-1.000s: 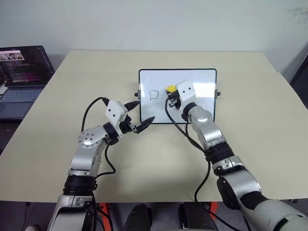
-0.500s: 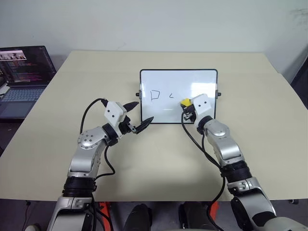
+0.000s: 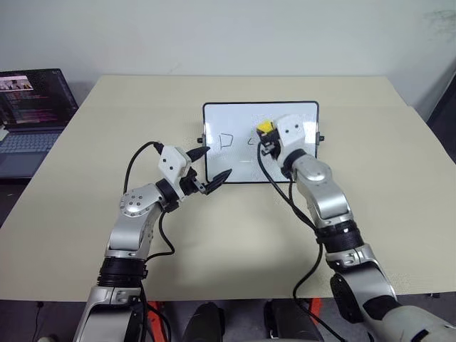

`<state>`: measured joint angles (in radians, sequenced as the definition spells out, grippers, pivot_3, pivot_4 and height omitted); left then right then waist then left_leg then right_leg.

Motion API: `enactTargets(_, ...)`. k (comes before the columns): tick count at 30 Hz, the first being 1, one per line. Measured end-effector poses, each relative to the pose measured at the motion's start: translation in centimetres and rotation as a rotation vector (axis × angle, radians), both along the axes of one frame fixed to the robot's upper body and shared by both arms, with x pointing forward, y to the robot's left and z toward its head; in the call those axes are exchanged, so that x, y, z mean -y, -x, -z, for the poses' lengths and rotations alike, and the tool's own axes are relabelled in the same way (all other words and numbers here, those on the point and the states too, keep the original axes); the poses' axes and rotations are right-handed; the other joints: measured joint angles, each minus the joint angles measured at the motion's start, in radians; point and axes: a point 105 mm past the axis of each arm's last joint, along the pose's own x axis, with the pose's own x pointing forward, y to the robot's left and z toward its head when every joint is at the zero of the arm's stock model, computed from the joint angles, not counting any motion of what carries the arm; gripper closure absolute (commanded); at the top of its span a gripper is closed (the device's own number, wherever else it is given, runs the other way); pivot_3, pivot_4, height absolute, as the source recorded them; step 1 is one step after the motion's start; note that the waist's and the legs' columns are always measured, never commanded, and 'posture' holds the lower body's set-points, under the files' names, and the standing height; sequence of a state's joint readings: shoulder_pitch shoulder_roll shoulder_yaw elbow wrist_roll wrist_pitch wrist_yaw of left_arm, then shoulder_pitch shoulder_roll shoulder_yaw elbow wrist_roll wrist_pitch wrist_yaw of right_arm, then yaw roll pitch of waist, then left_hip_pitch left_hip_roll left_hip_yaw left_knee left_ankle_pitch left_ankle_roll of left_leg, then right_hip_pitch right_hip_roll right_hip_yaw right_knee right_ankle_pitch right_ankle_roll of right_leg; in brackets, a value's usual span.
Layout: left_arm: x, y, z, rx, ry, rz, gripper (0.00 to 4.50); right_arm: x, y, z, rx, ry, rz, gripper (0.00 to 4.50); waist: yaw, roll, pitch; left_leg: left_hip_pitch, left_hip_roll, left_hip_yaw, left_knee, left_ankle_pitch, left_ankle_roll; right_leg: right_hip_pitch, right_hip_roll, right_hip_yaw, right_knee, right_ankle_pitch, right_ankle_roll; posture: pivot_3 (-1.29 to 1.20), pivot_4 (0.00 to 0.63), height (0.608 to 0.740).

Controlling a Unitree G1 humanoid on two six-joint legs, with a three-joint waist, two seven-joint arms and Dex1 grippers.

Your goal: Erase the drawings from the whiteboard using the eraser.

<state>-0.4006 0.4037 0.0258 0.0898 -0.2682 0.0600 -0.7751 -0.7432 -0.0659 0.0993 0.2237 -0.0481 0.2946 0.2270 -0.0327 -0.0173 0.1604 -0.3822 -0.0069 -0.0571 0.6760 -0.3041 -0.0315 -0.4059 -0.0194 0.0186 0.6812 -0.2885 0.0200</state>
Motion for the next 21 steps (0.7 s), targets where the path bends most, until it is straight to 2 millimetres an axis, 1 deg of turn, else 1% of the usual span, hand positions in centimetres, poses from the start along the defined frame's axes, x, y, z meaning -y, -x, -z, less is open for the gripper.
enactTargets(1,0.0,0.0,0.0,0.000,0.000,0.000,0.00,-0.2,0.0,0.0,-0.001,-0.002,-0.002,3.23,0.000,0.000,0.000,0.000,0.000,0.000,0.000,0.000,0.000,0.000,0.000,0.000,0.000,0.000,0.000,0.00,0.150,0.740)
enactTargets(10,-0.3,0.2,0.3,-0.007,-0.002,-0.012,0.00,-1.9,-0.8,2.3,-0.052,0.008,-0.034,3.23,-0.001,0.000,0.000,0.000,0.000,0.000,0.000,0.000,0.000,0.000,0.000,0.000,0.000,0.000,0.000,0.00,0.150,0.740)
enactTargets(13,-0.5,0.3,0.5,-0.011,-0.002,-0.023,0.00,-2.1,-1.1,2.9,-0.066,0.015,-0.038,3.23,-0.001,0.000,0.000,0.000,0.000,0.000,0.000,0.000,0.000,0.000,0.000,0.000,0.000,0.000,0.000,0.00,0.150,0.740)
enactTargets(17,-0.8,0.4,0.6,-0.014,-0.005,-0.037,0.00,-2.1,-1.6,3.1,-0.061,0.027,-0.037,3.23,-0.001,0.000,0.000,0.000,0.000,0.000,0.000,0.000,0.000,0.000,0.000,0.000,0.000,0.000,0.000,0.00,0.150,0.740)
enactTargets(21,-0.7,0.6,0.4,-0.002,-0.006,-0.033,0.00,-2.3,-1.7,3.0,-0.060,0.024,-0.040,3.23,-0.001,0.000,0.000,0.000,0.000,0.000,0.000,0.000,0.000,0.000,0.000,0.000,0.001,0.000,0.000,0.00,0.150,0.740)
